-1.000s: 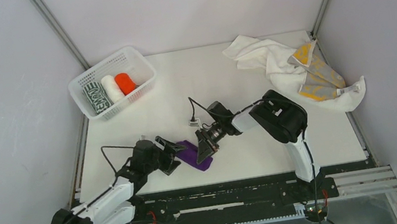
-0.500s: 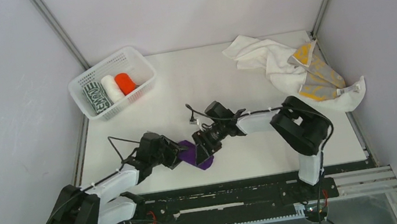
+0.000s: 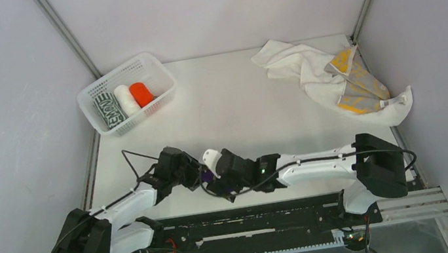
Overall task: Roll the towels
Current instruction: Roll the towel at the center of the board, then pick up the towel at the center of the board.
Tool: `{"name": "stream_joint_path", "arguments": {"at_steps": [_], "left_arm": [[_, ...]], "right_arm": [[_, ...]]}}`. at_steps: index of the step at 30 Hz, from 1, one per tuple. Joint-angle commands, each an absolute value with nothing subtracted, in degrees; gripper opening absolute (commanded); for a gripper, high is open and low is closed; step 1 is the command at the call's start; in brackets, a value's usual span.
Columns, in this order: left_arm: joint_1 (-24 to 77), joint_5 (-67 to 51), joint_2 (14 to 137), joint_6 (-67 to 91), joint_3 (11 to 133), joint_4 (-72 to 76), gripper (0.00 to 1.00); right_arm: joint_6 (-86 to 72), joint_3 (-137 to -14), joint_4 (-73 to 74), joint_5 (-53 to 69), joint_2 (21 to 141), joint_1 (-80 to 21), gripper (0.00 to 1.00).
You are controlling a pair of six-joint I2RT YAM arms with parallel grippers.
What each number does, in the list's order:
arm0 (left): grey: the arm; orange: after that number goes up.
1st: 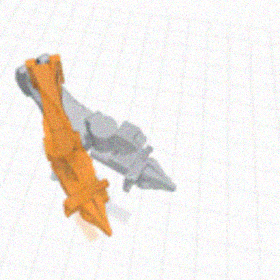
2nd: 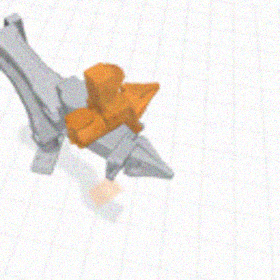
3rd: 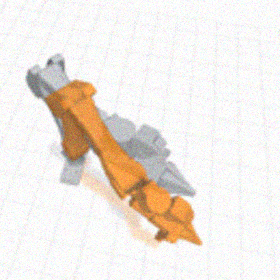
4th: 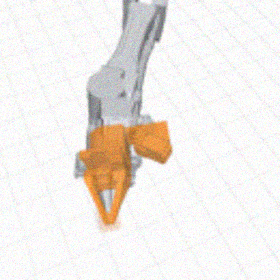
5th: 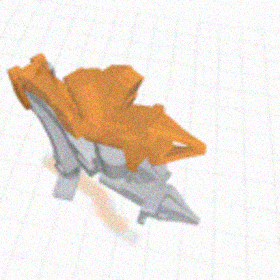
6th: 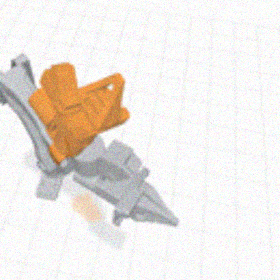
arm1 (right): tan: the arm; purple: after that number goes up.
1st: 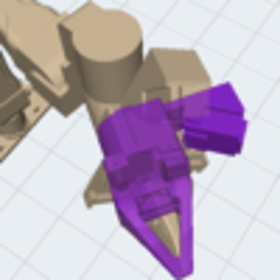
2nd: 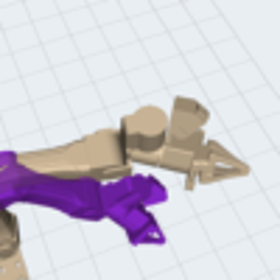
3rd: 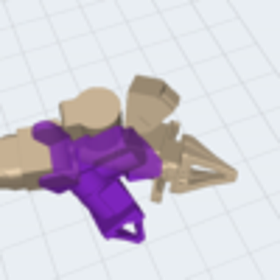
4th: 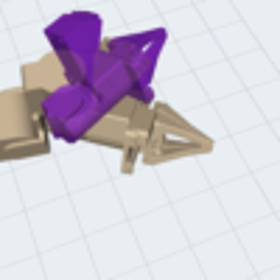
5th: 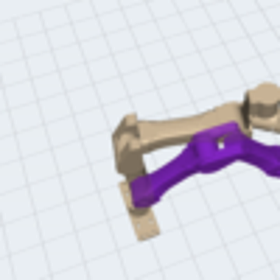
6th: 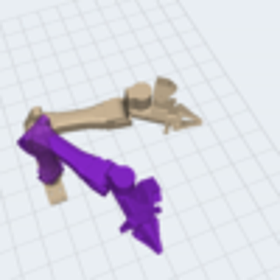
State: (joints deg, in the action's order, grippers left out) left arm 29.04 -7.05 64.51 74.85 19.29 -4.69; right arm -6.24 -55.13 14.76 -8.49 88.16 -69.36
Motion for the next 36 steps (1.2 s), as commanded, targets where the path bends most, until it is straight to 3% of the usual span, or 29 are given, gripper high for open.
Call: {"name": "stream_joint_path", "arguments": {"at_steps": [1,7,14,18,22,28,36], "left_arm": [[29.44,-3.63,66.02,71.72,20.03,-11.61,0.56],[29.53,-3.93,66.36,71.63,20.39,-11.69,0.58],[29.55,-4.28,66.77,71.60,20.89,-11.74,0.60],[29.62,-4.37,66.14,70.92,21.91,-13.07,0.67],[29.53,-3.35,63.39,70.28,23.18,-15.63,0.74],[29.51,-2.97,57.49,72.72,21.88,-16.81,0.78],[31.28,-3.26,53.45,76.78,21.36,-16.39,0.79]], "right_arm": [[-0.19,-56.33,14.42,-24.15,88.53,-75.79,0.81],[3.00,-59.12,15.72,-30.14,96.63,-80.31,0.79],[3.38,-59.77,16.14,-31.63,103.24,-81.00,0.64],[1.75,-59.15,16.19,-25.16,103.05,-78.04,0.52],[1.41,-57.41,14.89,-13.11,101.25,-74.42,0.46],[-0.10,-57.00,13.92,-1.03,100.03,-69.35,0.43],[-2.24,-58.27,15.00,4.30,101.04,-66.82,0.42]]}}
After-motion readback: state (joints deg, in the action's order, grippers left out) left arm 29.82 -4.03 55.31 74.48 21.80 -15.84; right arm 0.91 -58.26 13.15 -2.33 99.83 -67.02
